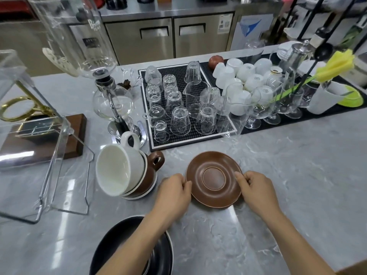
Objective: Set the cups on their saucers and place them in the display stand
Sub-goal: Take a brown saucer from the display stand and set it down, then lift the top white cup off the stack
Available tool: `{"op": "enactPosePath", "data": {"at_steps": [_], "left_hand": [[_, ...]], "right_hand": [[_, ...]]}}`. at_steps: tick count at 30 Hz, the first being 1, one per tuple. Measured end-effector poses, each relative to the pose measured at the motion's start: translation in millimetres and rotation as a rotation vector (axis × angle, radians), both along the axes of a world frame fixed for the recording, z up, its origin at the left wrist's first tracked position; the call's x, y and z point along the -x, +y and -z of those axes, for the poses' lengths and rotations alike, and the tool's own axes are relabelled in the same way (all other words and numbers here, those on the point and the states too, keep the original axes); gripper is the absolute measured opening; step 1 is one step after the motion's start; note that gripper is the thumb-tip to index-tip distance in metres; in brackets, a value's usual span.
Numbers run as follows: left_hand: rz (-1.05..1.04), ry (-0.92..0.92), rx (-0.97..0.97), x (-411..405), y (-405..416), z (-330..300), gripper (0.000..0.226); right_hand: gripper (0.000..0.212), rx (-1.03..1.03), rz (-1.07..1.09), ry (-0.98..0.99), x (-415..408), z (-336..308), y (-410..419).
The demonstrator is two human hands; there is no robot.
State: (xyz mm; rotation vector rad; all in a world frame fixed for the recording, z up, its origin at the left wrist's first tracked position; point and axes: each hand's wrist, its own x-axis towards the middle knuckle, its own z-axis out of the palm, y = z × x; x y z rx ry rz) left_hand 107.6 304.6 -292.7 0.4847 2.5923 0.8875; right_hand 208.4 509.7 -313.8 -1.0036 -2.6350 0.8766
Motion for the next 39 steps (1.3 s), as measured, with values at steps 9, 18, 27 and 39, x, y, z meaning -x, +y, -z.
{"op": "enactPosePath", "data": {"at_steps": [9, 18, 27, 39], "left_hand": [[-0.030, -0.015, -0.023, 1.4, -1.0, 6.8, 0.036], [-0.057, 0.054, -0.001, -3.3, -1.7, 4.0, 0.034], [0.004, 0.102, -0.166, -18.1, -20.7, -17.4, 0.038], [-0.214, 0.153, -0.628, -33.9, -103.1, -85.3, 0.022]], "right_hand": [[0.051, -0.032, 0.007, -0.034, 3.0, 0.3, -1.4], [0.054, -0.015, 0.028, -0.014, 2.5, -5.0, -6.9], [0.032, -0.025, 0.068, 0.048, -9.5, -23.6, -10.0], [0.027, 0.060, -0.348, 0.391, 39.3, -101.7, -72.1]]}}
